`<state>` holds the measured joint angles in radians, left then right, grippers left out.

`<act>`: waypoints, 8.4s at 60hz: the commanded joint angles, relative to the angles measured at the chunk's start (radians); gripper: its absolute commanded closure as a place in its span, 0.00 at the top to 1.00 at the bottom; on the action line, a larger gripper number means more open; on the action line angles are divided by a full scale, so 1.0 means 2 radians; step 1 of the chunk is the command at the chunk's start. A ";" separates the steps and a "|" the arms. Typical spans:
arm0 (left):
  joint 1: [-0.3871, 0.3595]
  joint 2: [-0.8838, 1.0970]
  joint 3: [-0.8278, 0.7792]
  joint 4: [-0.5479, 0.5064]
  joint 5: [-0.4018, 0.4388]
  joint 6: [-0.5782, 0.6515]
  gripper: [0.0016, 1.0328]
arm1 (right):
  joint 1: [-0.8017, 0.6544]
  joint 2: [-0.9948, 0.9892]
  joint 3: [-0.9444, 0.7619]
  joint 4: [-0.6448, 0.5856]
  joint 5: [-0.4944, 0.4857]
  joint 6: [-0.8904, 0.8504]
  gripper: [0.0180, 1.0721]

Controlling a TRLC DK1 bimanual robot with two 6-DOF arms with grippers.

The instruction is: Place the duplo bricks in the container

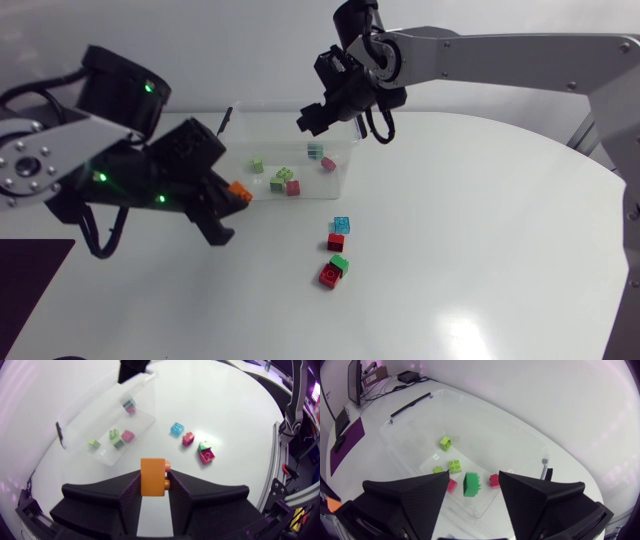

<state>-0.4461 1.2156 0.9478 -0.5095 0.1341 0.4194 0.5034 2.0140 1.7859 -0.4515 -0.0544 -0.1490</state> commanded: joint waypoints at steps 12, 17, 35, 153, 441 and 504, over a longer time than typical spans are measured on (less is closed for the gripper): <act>0.038 0.061 0.113 0.081 0.007 -0.014 0.12 | -0.008 -0.109 -0.099 -0.006 0.004 0.006 0.93; 0.044 0.105 0.145 0.111 0.007 -0.029 0.12 | -0.009 -0.153 -0.146 -0.008 0.007 0.012 0.93; 0.054 0.272 0.256 0.182 -0.007 -0.056 0.13 | -0.015 -0.252 -0.301 -0.004 0.020 0.062 0.93; -0.116 0.128 -0.047 0.097 0.000 -0.087 0.88 | -0.038 -0.198 -0.351 0.028 0.061 0.148 0.27; -0.150 0.282 0.081 0.133 -0.043 0.030 0.94 | -0.029 -0.212 -0.159 -0.126 -0.024 0.125 0.24; -0.145 0.374 0.154 0.097 -0.021 0.123 0.93 | -0.046 -0.014 0.048 -0.060 -0.048 0.156 0.24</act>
<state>-0.7460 1.9308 1.2205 -0.3088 0.0818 0.6300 0.4107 1.9430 1.8305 -0.5793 -0.1394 0.1352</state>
